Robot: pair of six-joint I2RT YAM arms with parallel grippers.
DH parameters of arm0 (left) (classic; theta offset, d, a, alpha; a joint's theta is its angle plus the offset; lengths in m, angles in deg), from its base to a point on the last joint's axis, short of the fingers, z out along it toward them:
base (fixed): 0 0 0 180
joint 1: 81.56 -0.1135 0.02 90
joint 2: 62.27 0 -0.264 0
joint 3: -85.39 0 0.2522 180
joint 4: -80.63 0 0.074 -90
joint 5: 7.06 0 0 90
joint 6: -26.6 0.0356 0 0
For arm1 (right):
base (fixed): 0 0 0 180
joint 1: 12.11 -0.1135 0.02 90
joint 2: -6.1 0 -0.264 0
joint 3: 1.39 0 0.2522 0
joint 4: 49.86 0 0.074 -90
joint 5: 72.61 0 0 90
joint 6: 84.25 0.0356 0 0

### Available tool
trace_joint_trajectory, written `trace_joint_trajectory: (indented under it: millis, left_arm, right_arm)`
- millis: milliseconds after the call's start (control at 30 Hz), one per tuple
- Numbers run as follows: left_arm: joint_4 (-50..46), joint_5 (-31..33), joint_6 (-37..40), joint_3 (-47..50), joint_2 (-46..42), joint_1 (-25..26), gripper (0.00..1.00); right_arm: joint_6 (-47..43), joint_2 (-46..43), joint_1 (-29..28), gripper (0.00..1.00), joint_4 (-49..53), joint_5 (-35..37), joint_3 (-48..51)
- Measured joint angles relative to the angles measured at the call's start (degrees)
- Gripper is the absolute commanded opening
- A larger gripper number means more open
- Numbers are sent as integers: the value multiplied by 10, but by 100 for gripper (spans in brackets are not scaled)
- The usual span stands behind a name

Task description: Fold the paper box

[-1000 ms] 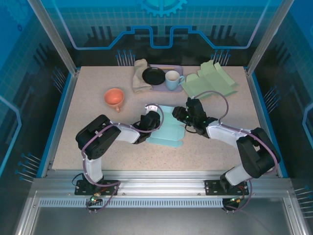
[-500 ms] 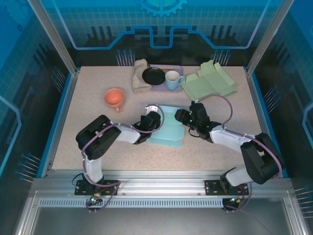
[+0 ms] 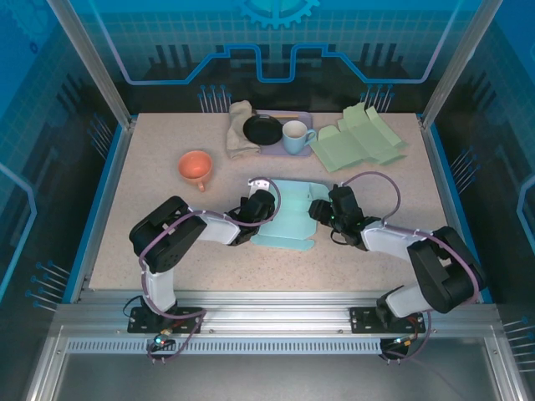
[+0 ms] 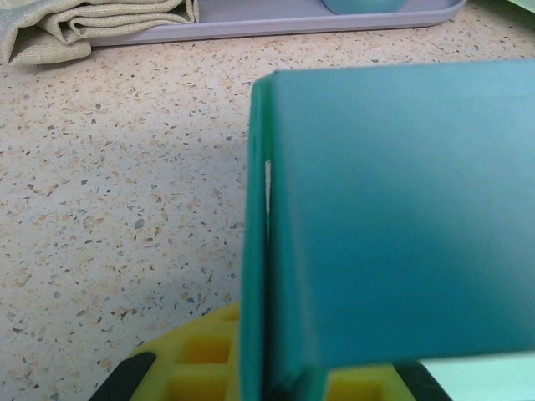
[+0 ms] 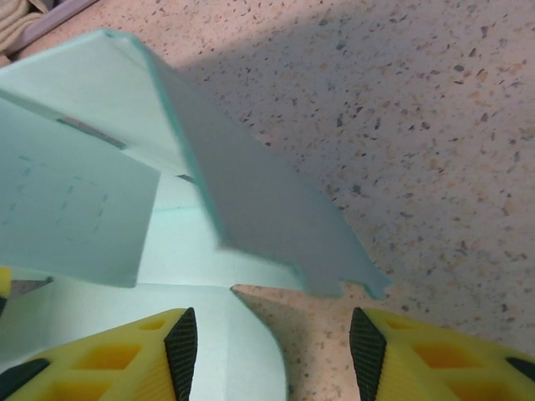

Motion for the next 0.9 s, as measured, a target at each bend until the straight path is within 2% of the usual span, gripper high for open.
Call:
trace_joint_trajectory:
  millis: [400,567,900]
  left_arm:
    - [-2,-1,0,-1,0,0,0]
    - [-3,-2,0,-1,-1,0,0]
    - [-17,-3,-4,-8,-1,0,0]
  right_arm:
    - [-18,65,19,52,-70,-16,-5]
    - [-32,92,31,51,-110,-42,-5]
    - [-53,105,30,45,-164,-94,-5]
